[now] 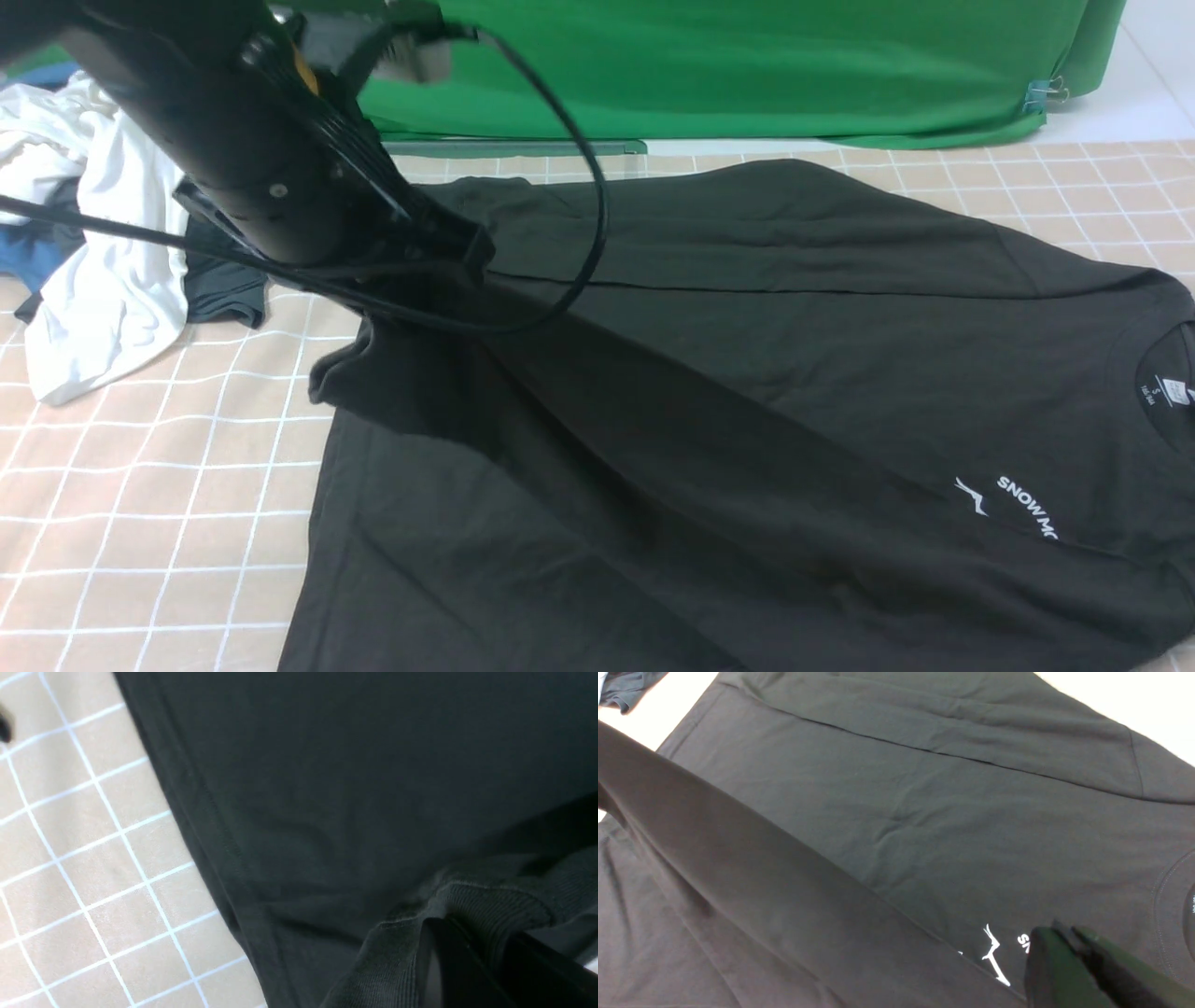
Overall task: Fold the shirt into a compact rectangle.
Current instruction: 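Fold the left side of the black T-shirt inward over its body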
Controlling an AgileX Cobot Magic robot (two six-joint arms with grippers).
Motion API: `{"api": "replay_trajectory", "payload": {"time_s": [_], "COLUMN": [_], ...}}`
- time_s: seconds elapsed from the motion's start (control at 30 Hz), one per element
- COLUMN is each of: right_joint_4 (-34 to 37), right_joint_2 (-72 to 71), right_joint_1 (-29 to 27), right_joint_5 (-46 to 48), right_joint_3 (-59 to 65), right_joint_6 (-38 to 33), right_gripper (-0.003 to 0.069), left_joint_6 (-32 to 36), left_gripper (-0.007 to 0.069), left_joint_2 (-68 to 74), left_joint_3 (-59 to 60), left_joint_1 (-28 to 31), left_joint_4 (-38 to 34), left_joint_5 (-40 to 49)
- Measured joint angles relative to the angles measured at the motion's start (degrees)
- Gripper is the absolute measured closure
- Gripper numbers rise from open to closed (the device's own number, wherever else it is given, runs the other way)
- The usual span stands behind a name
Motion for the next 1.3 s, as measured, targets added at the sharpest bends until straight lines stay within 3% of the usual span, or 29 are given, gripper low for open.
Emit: {"api": "replay_trajectory", "payload": {"time_s": [0.3, 0.57, 1.07, 1.17, 1.3], "right_joint_4": [0.0, 0.0, 0.0, 0.0, 0.0], "right_joint_2": [0.0, 0.0, 0.0, 0.0, 0.0], "right_joint_1": [0.0, 0.0, 0.0, 0.0, 0.0], "right_joint_5": [-1.3, -1.6, -2.2, -2.2, -2.2], "right_joint_3": [0.0, 0.0, 0.0, 0.0, 0.0], "right_joint_6": [0.0, 0.0, 0.0, 0.0, 0.0], "right_gripper": [0.0606, 0.0606, 0.0606, 0.0606, 0.0606], "left_joint_6": [-0.9, -0.9, -0.9, -1.3, -1.8], "left_gripper": [0.0604, 0.0604, 0.0600, 0.0568, 0.0435], "left_joint_2": [8.8, 11.8, 24.8, 26.3, 27.2], "left_joint_3": [-3.6, -11.7, -12.0, -12.1, -12.1], "left_joint_1": [8.7, 10.1, 10.1, 10.1, 10.1], "left_joint_4": [-3.6, -9.0, -0.1, 2.5, 5.0], "left_joint_5": [-2.9, -7.2, -16.2, -18.0, -18.5]}}
